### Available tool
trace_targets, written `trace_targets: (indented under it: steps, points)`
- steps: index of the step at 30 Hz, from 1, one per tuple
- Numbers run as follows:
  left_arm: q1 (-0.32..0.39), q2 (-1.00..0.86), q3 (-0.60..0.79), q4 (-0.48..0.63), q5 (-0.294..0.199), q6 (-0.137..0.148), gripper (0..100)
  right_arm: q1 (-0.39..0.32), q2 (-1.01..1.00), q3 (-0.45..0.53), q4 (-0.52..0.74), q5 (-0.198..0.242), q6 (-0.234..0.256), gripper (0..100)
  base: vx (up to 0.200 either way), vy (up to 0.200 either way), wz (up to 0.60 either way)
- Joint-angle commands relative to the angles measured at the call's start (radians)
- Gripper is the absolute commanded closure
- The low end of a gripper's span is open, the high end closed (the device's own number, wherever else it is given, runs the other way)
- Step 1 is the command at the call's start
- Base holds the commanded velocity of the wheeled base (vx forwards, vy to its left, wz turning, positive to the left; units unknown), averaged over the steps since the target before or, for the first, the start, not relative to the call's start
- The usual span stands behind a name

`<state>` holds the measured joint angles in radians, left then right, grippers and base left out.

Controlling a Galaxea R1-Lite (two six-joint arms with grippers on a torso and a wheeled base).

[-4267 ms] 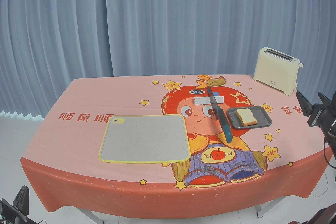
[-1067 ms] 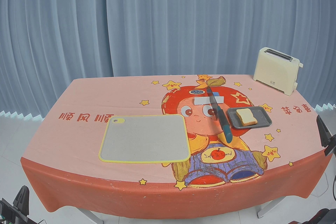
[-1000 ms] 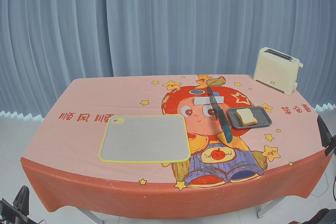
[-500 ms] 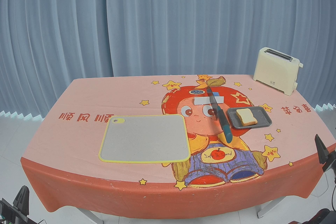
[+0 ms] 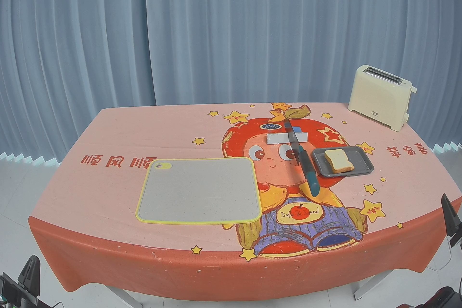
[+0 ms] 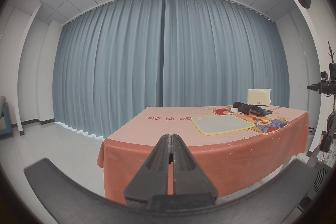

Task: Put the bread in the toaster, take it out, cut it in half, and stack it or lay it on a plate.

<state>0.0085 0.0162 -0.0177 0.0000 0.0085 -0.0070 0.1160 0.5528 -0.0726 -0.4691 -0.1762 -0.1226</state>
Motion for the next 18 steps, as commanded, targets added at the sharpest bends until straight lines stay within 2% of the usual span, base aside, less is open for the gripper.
trace_targets:
  steps: [1,18]
  points:
    - [0.001,-0.016,0.018,0.0,0.001,-0.001,100,0.002,-0.039,0.005,0.006,0.004,0.0,0,0.0,0.0,0.0]
    - [-0.001,-0.016,0.018,0.0,0.001,-0.001,100,-0.006,-0.102,0.04,0.006,0.006,0.008,0,0.0,0.0,0.0]
